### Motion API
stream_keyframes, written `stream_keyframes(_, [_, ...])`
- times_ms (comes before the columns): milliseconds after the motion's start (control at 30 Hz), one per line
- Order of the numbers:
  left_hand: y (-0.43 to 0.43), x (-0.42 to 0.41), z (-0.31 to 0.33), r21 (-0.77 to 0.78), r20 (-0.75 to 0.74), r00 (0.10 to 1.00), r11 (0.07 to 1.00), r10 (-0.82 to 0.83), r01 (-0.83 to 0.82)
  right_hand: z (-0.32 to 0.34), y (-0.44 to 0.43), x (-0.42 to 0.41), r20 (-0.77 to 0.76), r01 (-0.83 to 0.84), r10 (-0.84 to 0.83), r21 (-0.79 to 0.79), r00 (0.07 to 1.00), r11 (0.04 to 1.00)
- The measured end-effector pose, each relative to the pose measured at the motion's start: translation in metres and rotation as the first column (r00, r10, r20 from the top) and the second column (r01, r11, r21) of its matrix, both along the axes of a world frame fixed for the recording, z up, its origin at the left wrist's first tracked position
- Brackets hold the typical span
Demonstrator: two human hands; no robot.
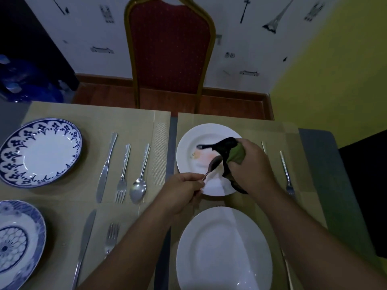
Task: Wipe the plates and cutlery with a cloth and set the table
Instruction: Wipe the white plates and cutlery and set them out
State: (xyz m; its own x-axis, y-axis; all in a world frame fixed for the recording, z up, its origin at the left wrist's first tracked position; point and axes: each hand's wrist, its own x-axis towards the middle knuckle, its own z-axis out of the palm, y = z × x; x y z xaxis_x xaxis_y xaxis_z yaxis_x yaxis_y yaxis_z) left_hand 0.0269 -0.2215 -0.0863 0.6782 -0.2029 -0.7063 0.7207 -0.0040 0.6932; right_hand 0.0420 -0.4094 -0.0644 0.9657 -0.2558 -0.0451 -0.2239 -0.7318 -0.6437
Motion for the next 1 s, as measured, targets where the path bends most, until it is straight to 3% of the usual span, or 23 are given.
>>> stream_keyframes(167, [-0.007, 0.004, 0.002, 0.028, -0.018, 0.998, 0.997, 0.068, -0.067, 0.016, 0.007, -0.008, 0.01, 0.08, -0.08, 0.048, 0.997, 0.996])
stream_keyframes(367, [-0.016, 0.0, 0.006, -0.026, -0.007, 1.0, 0.999, 0.021, -0.021, 0.014, 0.03, -0.019, -0.086, -0.264, 0.265, 0.031, 0.96, 0.964])
stream_keyframes(433, [-0.011, -0.004, 0.004, -0.033, -0.008, 1.0, 0.999, 0.02, -0.02, 0.011, 0.026, -0.012, -0.099, -0.294, 0.29, -0.028, 0.952, 0.955])
stream_keyframes(533, [-0.004, -0.005, 0.0, 0.029, 0.013, 1.0, 1.0, -0.003, 0.002, 0.007, 0.02, -0.004, -0.128, -0.191, 0.183, -0.061, 0.975, 0.98])
stream_keyframes(667, [-0.002, -0.011, 0.003, 0.037, 0.045, 0.998, 0.999, -0.034, 0.032, 0.007, 0.035, -0.017, -0.145, -0.371, 0.364, -0.026, 0.92, 0.928])
stream_keyframes(833, [0.004, -0.025, -0.001, 0.046, 0.031, 0.999, 0.999, -0.028, 0.026, 0.003, 0.009, 0.019, -0.296, -0.17, 0.151, -0.038, 0.943, 0.985])
stream_keyframes(1000, [0.0, -0.021, 0.003, -0.014, -0.067, 0.997, 0.999, 0.032, -0.033, 0.005, -0.008, 0.02, -0.242, 0.02, -0.01, 0.039, 0.97, 0.999])
